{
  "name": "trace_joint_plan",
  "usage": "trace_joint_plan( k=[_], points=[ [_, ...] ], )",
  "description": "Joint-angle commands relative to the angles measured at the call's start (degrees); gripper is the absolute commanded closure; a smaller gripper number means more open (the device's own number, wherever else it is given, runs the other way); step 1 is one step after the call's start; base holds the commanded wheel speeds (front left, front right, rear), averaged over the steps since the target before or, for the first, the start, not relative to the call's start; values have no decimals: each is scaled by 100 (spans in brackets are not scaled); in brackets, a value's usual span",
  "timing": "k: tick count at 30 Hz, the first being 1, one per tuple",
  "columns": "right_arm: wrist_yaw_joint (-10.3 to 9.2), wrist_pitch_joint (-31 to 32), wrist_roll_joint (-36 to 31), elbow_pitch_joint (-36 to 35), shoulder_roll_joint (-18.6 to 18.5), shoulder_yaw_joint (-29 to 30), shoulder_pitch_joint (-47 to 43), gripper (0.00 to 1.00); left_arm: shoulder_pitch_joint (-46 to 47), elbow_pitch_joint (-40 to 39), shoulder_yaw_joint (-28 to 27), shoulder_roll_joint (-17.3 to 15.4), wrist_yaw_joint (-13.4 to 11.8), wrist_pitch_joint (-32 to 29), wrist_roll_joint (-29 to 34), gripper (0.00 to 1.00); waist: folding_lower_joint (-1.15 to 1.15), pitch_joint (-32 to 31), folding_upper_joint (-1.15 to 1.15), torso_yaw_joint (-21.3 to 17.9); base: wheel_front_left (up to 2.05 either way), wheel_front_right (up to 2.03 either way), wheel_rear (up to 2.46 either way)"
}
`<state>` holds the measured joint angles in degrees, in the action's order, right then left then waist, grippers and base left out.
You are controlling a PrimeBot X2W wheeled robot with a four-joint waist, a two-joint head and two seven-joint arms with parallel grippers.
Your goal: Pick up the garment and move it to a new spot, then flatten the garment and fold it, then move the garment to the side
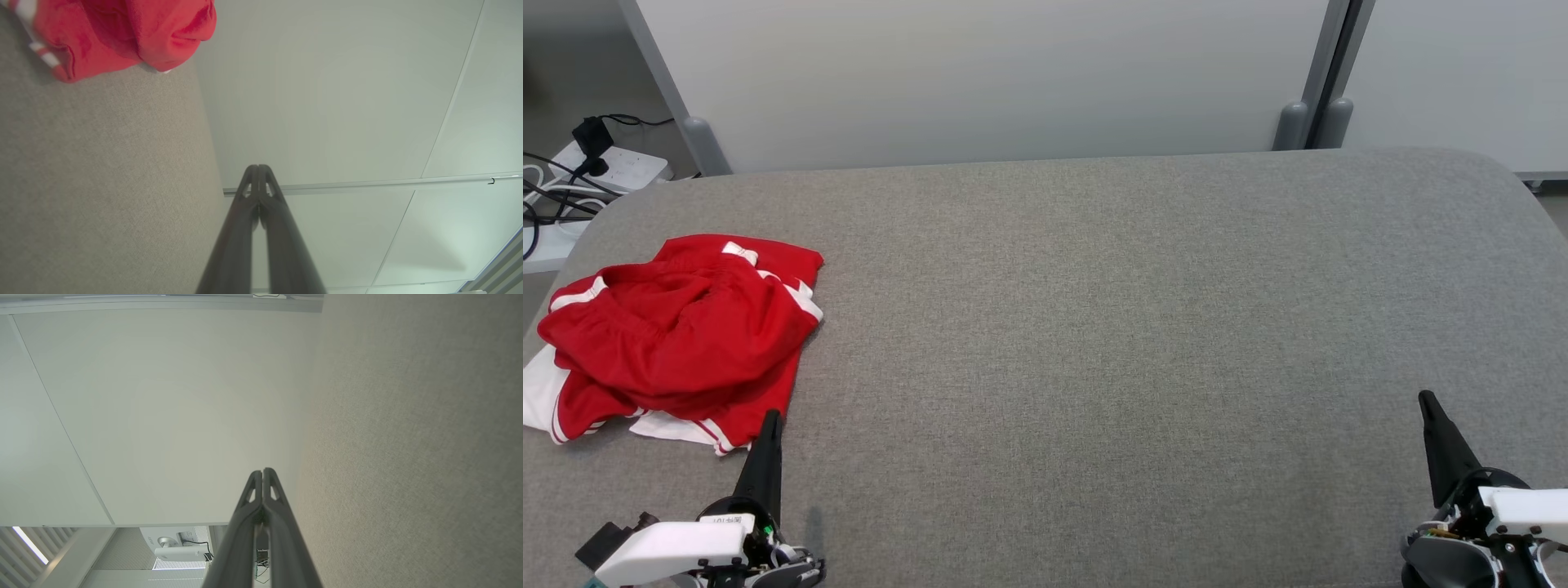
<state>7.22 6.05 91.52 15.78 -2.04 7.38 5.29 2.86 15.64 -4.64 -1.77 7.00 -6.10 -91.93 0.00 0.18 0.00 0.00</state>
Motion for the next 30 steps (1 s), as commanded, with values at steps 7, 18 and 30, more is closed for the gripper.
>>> trace_joint_plan(
  k=[7,18,30],
  points=[
    [26,42,66,-176,-84,-88,89,100,332,-161,-186,-110,48,-37,-26,100,0,0,0,0,0,0,0],
    [26,42,66,-176,-84,-88,89,100,332,-161,-186,-110,48,-37,-26,100,0,0,0,0,0,0,0],
    [26,42,66,-176,-84,-88,89,100,332,-161,-186,-110,48,-37,-26,100,0,0,0,0,0,0,0]
  ],
)
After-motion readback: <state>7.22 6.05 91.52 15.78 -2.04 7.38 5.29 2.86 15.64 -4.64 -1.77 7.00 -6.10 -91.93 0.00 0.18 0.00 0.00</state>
